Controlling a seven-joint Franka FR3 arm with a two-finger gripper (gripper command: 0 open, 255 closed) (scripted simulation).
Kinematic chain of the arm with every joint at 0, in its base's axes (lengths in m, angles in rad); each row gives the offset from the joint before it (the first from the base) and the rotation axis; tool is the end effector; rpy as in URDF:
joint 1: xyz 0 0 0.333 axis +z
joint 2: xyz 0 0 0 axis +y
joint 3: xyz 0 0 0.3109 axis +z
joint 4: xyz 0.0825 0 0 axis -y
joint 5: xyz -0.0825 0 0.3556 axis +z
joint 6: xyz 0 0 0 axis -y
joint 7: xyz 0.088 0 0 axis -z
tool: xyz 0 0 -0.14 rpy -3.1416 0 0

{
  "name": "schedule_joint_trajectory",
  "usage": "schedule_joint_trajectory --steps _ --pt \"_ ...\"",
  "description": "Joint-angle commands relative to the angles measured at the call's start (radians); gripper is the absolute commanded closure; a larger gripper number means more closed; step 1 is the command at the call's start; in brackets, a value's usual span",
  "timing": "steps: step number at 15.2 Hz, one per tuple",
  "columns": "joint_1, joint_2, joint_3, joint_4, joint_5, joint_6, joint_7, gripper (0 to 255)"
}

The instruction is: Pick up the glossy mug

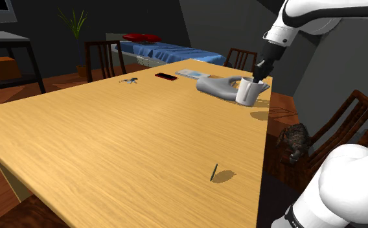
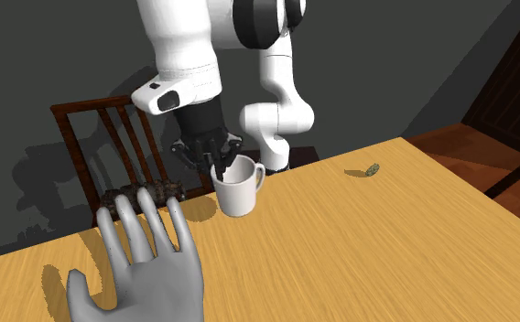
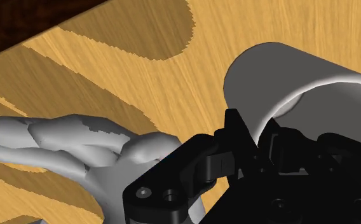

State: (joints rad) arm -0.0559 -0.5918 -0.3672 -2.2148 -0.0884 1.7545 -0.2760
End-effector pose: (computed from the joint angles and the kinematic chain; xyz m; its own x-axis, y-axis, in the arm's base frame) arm 0.3231 -0.1839 0.5558 0.9876 -0.0916 0.1274 -0.0816 -0.9933 -0.0817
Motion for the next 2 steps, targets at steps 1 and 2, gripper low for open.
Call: schedule_joint_trajectory --steps 1,2 --pt "0.002 0.003 0.004 0.019 0.003 -0.016 0.003 255" --pt "0.002 0.004 0.004 0.019 0.003 -0.016 0.003 255"
